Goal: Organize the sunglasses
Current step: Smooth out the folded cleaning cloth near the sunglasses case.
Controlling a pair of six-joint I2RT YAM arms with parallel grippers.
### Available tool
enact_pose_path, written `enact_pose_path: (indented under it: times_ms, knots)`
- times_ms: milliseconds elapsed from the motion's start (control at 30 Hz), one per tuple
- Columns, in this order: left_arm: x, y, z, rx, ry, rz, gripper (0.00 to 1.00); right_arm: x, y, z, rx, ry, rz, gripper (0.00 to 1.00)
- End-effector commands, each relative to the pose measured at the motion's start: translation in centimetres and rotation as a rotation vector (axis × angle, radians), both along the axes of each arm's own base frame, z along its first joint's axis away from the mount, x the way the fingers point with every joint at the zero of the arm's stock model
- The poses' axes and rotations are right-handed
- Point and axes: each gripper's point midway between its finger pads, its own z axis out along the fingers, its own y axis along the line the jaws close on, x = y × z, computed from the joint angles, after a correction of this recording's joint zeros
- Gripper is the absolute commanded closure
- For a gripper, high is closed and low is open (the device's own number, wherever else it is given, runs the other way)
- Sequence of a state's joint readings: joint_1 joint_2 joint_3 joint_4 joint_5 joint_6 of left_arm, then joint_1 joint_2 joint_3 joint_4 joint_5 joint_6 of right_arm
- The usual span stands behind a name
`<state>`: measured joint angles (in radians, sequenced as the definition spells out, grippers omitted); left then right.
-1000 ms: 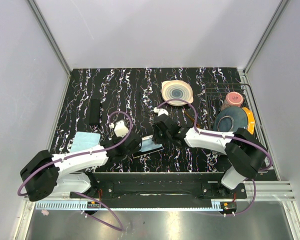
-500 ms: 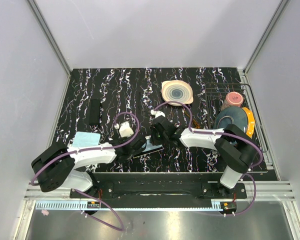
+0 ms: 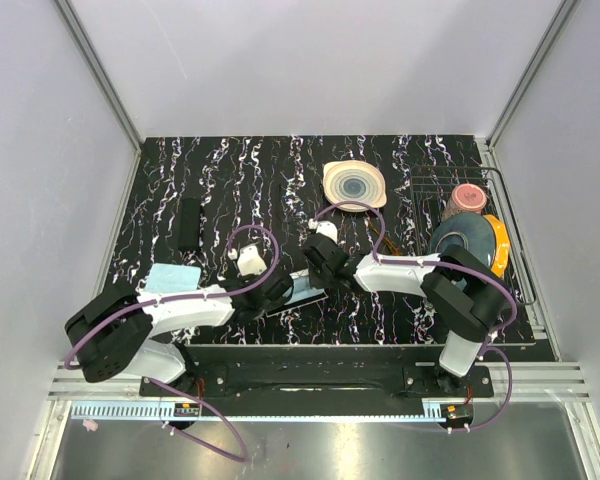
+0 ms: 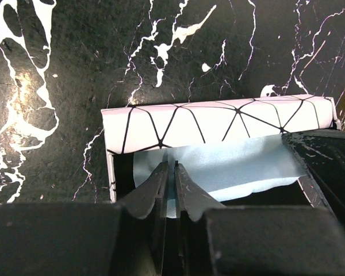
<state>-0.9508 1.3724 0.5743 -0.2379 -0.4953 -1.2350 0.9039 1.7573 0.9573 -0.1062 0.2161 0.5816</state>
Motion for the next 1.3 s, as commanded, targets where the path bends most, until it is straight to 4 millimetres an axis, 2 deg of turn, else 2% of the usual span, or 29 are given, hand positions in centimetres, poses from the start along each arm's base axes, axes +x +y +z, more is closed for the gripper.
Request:
enact_pose_path:
  times_ms: [0, 100, 167, 200, 267, 367, 433, 467, 533, 567, 633, 667, 700, 767, 833, 867, 900, 933, 967, 1000, 1033, 1133, 1267]
  knots:
    - [0.5, -0.4, 0.7, -0.002, -0.023, 0.0, 0.87, 1.9, -1.9, 1.1, -0.076, -0.083, -0.115, 1.0]
    - [1.0, -0.8, 2.0, -0.018, -0.061, -0.019, 0.81, 1.9, -1.2, 2.4, -0.032, -0.089, -0.099, 0.99]
    - [1.5, -1.2, 3.9, -0.038, -0.108, -0.047, 0.73, 1.7, -0.6, 3.4, -0.002, -0.09, -0.071, 0.95]
    - [1.7, -1.4, 4.7, -0.045, -0.126, -0.06, 0.65, 1.4, 0.0, 4.5, 0.035, -0.089, -0.041, 0.93]
    - [2.1, -1.7, 7.3, -0.045, -0.171, -0.096, 0.6, 1.2, 0.6, 6.0, 0.059, -0.093, 0.003, 0.86]
    - [2.4, -1.0, 10.1, -0.031, -0.204, -0.129, 0.53, 0.1, 1.5, 8.9, 0.102, -0.086, 0.099, 0.77]
    - [2.6, -0.1, 12.0, -0.04, -0.225, -0.122, 0.5, -0.5, 1.9, 10.3, 0.118, -0.089, 0.157, 0.75]
    - [2.1, 0.7, 12.0, -0.021, -0.194, -0.137, 0.49, -0.9, 2.6, 11.5, 0.142, -0.09, 0.214, 0.72]
    - [2.2, 2.2, 13.3, -0.053, -0.188, -0.109, 0.47, -1.6, 3.0, 11.9, 0.136, -0.073, 0.282, 0.7]
    - [1.6, 2.4, 13.2, -0.075, -0.154, -0.131, 0.47, -2.1, 3.7, 12.6, 0.156, -0.066, 0.334, 0.69]
    - [1.6, 3.8, 13.5, -0.107, -0.137, -0.101, 0.47, -2.5, 4.1, 12.5, 0.152, -0.043, 0.371, 0.64]
    - [0.8, 4.0, 13.1, -0.119, -0.092, -0.128, 0.47, -2.7, 4.8, 13.1, 0.164, -0.052, 0.394, 0.63]
    - [1.1, 4.8, 13.1, -0.123, -0.082, -0.108, 0.47, -2.9, 5.4, 12.9, 0.161, -0.049, 0.411, 0.62]
    - [0.6, 5.4, 12.8, -0.117, -0.05, -0.134, 0.48, -2.5, 6.5, 13.5, 0.153, -0.088, 0.447, 0.61]
    - [1.0, 6.7, 11.5, -0.111, -0.008, -0.105, 0.51, -3.1, 8.1, 12.3, 0.124, -0.086, 0.497, 0.6]
    - [0.7, 6.5, 11.0, -0.137, 0.027, -0.134, 0.54, -3.1, 9.0, 12.6, 0.114, -0.108, 0.53, 0.59]
    - [1.3, 7.3, 10.7, -0.155, 0.04, -0.106, 0.55, -3.8, 9.8, 11.0, 0.082, -0.091, 0.56, 0.58]
    - [1.4, 7.4, 9.9, -0.167, 0.072, -0.108, 0.56, -4.2, 10.4, 10.4, 0.065, -0.089, 0.585, 0.57]
    - [1.1, 7.0, 9.6, -0.207, 0.097, -0.139, 0.57, -4.2, 11.2, 10.7, 0.057, -0.103, 0.608, 0.56]
    - [1.5, 7.3, 9.5, -0.226, 0.105, -0.129, 0.57, -4.8, 11.3, 9.4, 0.021, -0.078, 0.629, 0.56]
    - [1.5, 7.2, 9.1, -0.234, 0.124, -0.136, 0.57, -5.8, 11.9, 9.0, 0.01, -0.073, 0.662, 0.55]
    - [1.2, 7.2, 8.1, -0.268, 0.172, -0.129, 0.58, -7.5, 12.7, 7.9, -0.027, -0.072, 0.741, 0.52]
    - [0.6, 7.5, 6.6, -0.324, 0.212, -0.106, 0.59, -7.5, 12.0, 6.6, -0.115, -0.08, 0.771, 0.49]
